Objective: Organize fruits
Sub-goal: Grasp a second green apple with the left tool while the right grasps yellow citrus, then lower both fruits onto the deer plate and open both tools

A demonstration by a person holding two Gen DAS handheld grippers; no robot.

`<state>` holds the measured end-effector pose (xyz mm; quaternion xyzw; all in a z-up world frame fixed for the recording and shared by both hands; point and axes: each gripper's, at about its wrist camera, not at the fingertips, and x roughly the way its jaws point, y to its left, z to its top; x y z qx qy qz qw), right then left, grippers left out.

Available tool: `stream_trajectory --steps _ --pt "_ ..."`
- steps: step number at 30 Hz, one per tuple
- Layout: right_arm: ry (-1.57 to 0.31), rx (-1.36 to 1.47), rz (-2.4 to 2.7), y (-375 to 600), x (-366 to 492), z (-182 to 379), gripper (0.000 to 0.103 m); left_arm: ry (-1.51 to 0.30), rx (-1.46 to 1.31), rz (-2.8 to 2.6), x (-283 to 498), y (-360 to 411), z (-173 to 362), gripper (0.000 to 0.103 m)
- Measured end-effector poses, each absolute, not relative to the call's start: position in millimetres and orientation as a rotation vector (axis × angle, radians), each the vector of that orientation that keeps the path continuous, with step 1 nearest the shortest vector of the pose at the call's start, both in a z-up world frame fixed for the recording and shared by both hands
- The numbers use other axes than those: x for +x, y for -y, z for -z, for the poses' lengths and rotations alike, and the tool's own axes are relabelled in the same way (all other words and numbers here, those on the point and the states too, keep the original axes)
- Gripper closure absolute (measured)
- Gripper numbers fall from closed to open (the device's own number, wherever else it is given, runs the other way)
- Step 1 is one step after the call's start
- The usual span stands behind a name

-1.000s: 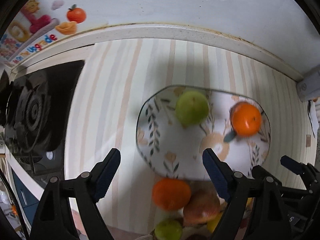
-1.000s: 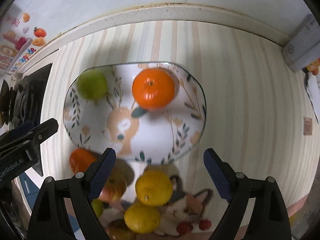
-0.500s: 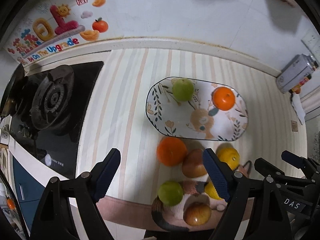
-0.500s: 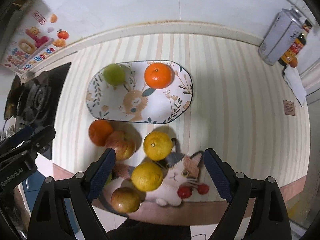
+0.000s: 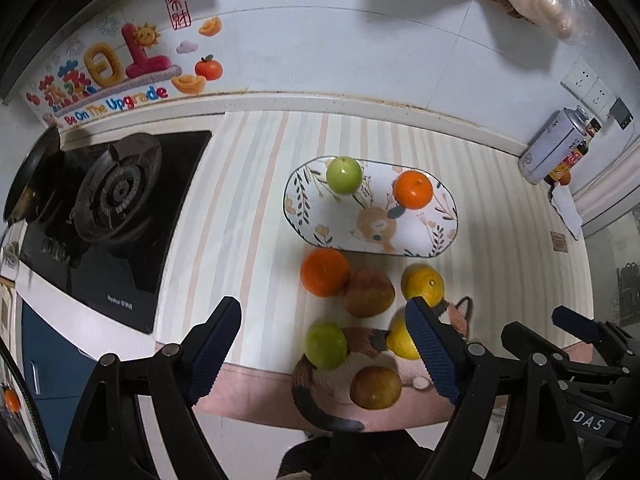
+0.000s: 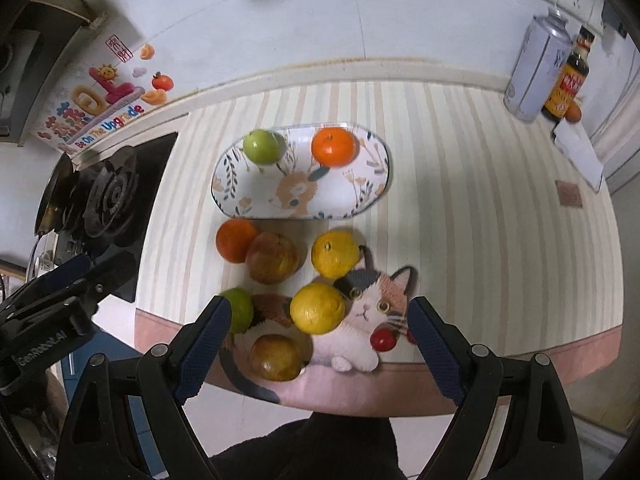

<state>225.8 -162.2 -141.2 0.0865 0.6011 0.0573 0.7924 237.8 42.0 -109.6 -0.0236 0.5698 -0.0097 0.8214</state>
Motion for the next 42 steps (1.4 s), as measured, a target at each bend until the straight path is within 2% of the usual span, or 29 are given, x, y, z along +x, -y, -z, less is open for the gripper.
stream_trajectory --steps 5,6,8,13,16,19,23,26,28,42 --pt "-1.393 0.250 -0.121 169 228 189 0.011 -1.252 -0.028 0.004 235 -47 135 0.019" --pt "-1.411 0.270 -0.130 169 228 199 0.011 -1.269 -0.019 0.000 235 -48 143 0.011" --pt "-1.454 0.302 -0.128 169 231 225 0.011 -1.315 -0.003 -0.010 237 -52 165 0.006" --pt "-1.538 0.388 -0.123 166 241 285 0.012 -1.447 -0.036 -0.021 242 -60 222 0.006" --pt "-1.553 0.399 -0.119 161 244 304 0.020 -1.537 -0.118 -0.006 247 -65 257 0.006" --pt "-1.569 0.400 -0.119 155 249 320 0.024 -1.583 -0.156 0.003 250 -65 279 0.006" --pt "-1.553 0.398 -0.166 146 253 326 0.034 -1.626 -0.186 0.042 252 -59 302 0.015" --pt "-1.561 0.349 -0.161 141 254 321 0.036 -1.636 -0.183 0.080 253 -51 312 0.040" --pt "-1.573 0.329 -0.160 141 251 320 0.036 -1.628 -0.218 0.108 252 -50 314 0.050" --pt "-1.563 0.373 -0.143 154 249 326 0.036 -1.589 -0.143 0.093 250 -54 312 0.051"
